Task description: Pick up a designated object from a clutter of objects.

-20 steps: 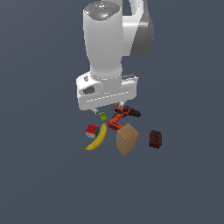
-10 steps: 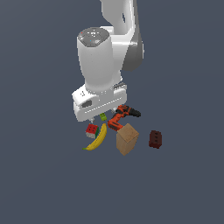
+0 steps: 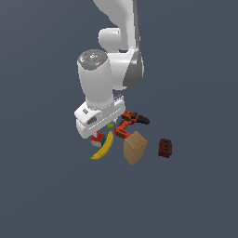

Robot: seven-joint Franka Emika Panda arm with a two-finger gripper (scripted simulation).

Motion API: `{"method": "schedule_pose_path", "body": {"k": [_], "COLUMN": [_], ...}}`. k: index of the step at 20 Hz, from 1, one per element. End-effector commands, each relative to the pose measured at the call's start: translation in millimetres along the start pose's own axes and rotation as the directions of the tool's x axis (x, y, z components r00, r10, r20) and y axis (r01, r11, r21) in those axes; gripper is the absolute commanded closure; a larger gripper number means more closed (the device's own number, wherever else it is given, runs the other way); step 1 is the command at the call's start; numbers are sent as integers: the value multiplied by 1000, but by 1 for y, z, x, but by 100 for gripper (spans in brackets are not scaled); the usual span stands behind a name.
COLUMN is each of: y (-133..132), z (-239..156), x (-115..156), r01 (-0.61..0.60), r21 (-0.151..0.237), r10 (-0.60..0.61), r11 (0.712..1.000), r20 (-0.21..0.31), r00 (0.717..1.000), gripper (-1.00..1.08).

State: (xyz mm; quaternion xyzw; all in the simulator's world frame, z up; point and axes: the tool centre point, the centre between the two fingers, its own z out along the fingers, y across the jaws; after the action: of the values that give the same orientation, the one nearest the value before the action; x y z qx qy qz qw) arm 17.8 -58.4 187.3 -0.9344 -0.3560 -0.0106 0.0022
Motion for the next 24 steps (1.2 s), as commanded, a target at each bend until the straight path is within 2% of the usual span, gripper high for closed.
{"method": "schedule_pose_path", "body": {"k": [1, 10, 24], "y": [3, 11, 17], "z": [11, 47, 93], "x": [-5, -26, -55], "r01": [55, 247, 479], "r21": [0, 3, 12], "r10": [-55, -247, -479], "r11": [998, 969, 878], "r20": [2, 9, 16], "r00": [998, 969, 878], "gripper": [-92, -92, -92]}}
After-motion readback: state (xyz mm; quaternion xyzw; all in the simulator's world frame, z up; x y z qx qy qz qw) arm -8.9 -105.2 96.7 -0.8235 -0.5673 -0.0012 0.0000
